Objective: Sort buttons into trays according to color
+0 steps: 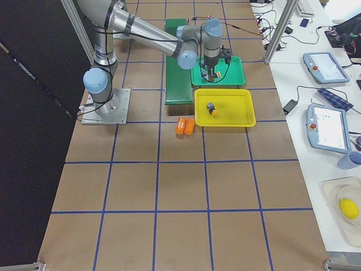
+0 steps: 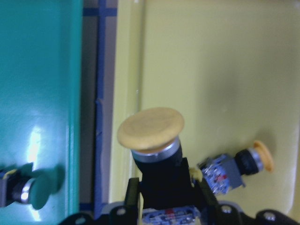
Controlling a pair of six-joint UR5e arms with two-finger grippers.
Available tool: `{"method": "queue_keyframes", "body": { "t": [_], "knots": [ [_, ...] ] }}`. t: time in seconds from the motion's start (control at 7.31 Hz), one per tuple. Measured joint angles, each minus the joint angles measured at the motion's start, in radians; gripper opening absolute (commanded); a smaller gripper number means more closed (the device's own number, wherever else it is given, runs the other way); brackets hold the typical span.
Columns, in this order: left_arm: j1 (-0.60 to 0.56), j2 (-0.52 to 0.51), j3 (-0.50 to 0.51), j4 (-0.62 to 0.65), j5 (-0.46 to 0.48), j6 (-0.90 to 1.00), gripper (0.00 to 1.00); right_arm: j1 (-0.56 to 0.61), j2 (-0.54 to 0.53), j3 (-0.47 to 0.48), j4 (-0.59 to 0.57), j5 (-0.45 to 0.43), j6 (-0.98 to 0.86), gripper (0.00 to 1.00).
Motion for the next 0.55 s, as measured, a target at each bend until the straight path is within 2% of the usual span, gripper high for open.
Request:
{"method": "queue_keyframes", "body": {
  "t": [0.14, 0.27, 0.55],
  "knots": [
    [0.000, -0.001, 0.000, 0.000, -0.012, 0.000, 1.00, -0.020, 0.031, -0.016, -0.024, -0.006, -0.029, 1.00],
    [-0.001, -0.001, 0.000, 0.000, -0.025, 0.000, 1.00, -0.029, 0.016, -0.018, -0.003, -0.009, -0.039, 1.00],
    [-0.003, 0.001, 0.000, 0.003, -0.033, 0.001, 1.00, -0.031, -0.089, -0.013, 0.164, -0.010, -0.039, 1.00]
  ]
}}
